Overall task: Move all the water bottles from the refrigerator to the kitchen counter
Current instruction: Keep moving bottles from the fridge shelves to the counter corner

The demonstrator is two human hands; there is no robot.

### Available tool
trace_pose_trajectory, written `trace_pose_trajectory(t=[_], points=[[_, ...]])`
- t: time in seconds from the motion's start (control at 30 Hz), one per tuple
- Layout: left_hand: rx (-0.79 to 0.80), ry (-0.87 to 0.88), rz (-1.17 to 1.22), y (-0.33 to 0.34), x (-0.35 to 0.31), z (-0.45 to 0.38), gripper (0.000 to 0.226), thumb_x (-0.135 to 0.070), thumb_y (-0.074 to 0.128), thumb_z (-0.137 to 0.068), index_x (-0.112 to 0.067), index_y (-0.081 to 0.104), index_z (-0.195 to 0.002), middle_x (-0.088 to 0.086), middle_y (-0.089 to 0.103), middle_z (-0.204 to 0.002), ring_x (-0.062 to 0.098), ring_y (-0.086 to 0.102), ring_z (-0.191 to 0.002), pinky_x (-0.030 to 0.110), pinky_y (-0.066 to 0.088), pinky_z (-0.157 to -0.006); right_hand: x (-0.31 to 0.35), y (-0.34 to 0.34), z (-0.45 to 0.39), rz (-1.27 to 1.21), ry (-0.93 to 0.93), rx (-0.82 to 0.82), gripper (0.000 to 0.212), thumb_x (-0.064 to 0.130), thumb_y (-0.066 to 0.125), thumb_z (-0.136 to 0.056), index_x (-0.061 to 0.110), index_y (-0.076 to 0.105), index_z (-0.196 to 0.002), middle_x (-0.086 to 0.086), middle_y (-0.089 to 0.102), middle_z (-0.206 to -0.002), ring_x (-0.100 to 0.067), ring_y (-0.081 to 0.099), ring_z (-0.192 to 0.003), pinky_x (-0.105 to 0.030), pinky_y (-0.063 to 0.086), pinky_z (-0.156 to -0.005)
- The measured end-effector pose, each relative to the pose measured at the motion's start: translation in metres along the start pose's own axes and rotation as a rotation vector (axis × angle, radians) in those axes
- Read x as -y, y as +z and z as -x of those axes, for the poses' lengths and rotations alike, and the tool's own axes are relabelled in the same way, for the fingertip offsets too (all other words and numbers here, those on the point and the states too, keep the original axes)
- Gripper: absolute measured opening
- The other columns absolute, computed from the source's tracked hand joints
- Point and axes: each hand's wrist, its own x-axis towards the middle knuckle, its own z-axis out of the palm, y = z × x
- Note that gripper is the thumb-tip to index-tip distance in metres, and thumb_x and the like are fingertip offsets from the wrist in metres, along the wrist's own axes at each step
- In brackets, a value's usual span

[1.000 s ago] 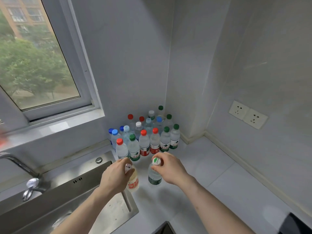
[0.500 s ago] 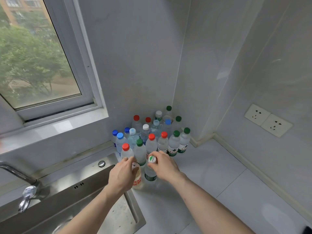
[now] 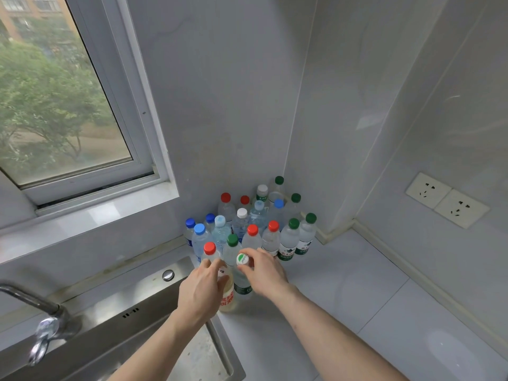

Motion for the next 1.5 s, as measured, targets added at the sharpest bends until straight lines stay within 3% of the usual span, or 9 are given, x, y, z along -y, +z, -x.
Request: trace_pose_trajectory(t=[0.13,0.37,0.43,0.63,0.8,0.93,1.03,1.2,1.5], points=[[0.016,0.001,-0.009,-0.003,0.004,0.002,0.037,-0.047,0.055,-0.101,-0.036,0.049,-0.135,-0.008,0.061,-0.115,0.015,0.064,-0.095,0.03,0.059,-0.072,-0.004,-0.005,0.002,-0.032,0.019,-0.003,0.044,0.04,0.063,-0.102,0.035,0.055,-0.144,0.005,0.061,-0.13,-0.018,0.058,-0.118,-0.033,0.05,-0.093],[0.003,-0.026,0.053,-0.014,0.0,0.024,0.041,-0.037,0.059,-0.1,-0.034,0.047,-0.139,-0.007,0.058,-0.128,0.018,0.063,-0.101,0.03,0.058,-0.071,-0.017,-0.012,0.041,-0.118,0.027,-0.006,0.048,0.034,0.065,-0.099,0.041,0.051,-0.144,0.019,0.055,-0.117,-0.01,0.064,-0.094,-0.034,0.056,-0.089],[-0.016,0.014,0.105,-0.017,-0.006,0.04,0.042,-0.034,0.061,-0.1,-0.034,0.048,-0.14,-0.009,0.056,-0.134,0.017,0.062,-0.106,0.029,0.057,-0.074,-0.023,-0.017,0.065,-0.183,0.034,0.0,0.048,0.033,0.064,-0.099,0.043,0.05,-0.144,0.022,0.054,-0.121,-0.006,0.067,-0.088,-0.028,0.057,-0.084],[-0.021,0.249,0.238,-0.03,-0.035,0.088,0.034,-0.021,0.067,-0.096,-0.036,0.062,-0.126,-0.021,0.055,-0.13,0.009,0.062,-0.106,0.024,0.049,-0.082,-0.054,-0.042,0.16,-0.336,0.11,-0.064,0.045,0.035,0.062,-0.1,0.045,0.052,-0.143,0.027,0.053,-0.129,0.005,0.065,-0.104,-0.018,0.053,-0.091],[0.064,0.475,0.25,-0.026,-0.099,0.119,0.032,-0.023,0.065,-0.097,-0.037,0.063,-0.126,-0.019,0.054,-0.133,0.01,0.059,-0.118,0.027,0.048,-0.097,-0.095,-0.062,0.266,-0.394,0.244,-0.214,0.042,0.038,0.063,-0.1,0.05,0.054,-0.138,0.029,0.056,-0.129,0.007,0.06,-0.113,-0.021,0.052,-0.097],[0.122,0.667,0.266,-0.02,-0.171,0.161,0.029,-0.028,0.061,-0.1,-0.038,0.063,-0.127,-0.022,0.052,-0.135,0.009,0.058,-0.12,0.024,0.046,-0.095,-0.119,-0.079,0.371,-0.436,0.341,-0.413,0.041,0.033,0.065,-0.1,0.049,0.056,-0.137,0.029,0.058,-0.127,0.011,0.058,-0.112,-0.019,0.054,-0.095],[0.196,0.831,0.308,-0.013,-0.233,0.218,0.029,-0.025,0.061,-0.1,-0.038,0.063,-0.126,-0.024,0.051,-0.135,0.007,0.058,-0.111,0.018,0.039,-0.087,-0.136,-0.084,0.468,-0.442,0.427,-0.557,0.041,0.034,0.066,-0.1,0.051,0.056,-0.136,0.029,0.058,-0.129,0.012,0.057,-0.115,-0.017,0.052,-0.095],[0.35,1.102,0.34,0.003,-0.319,0.337,0.029,-0.024,0.061,-0.1,-0.04,0.064,-0.125,-0.027,0.049,-0.135,0.001,0.053,-0.121,0.014,0.036,-0.094,-0.146,-0.068,0.633,-0.482,0.59,-0.79,0.046,0.032,0.069,-0.098,0.05,0.055,-0.138,0.031,0.06,-0.13,0.012,0.058,-0.115,-0.018,0.052,-0.097],[0.556,1.53,0.379,0.015,-0.4,0.542,0.029,-0.032,0.061,-0.099,-0.045,0.062,-0.125,-0.036,0.044,-0.135,-0.007,0.048,-0.123,0.013,0.04,-0.097,-0.133,-0.02,0.861,-0.464,0.823,-1.147,0.044,0.035,0.07,-0.096,0.053,0.058,-0.134,0.033,0.06,-0.129,0.013,0.057,-0.116,-0.023,0.055,-0.096]])
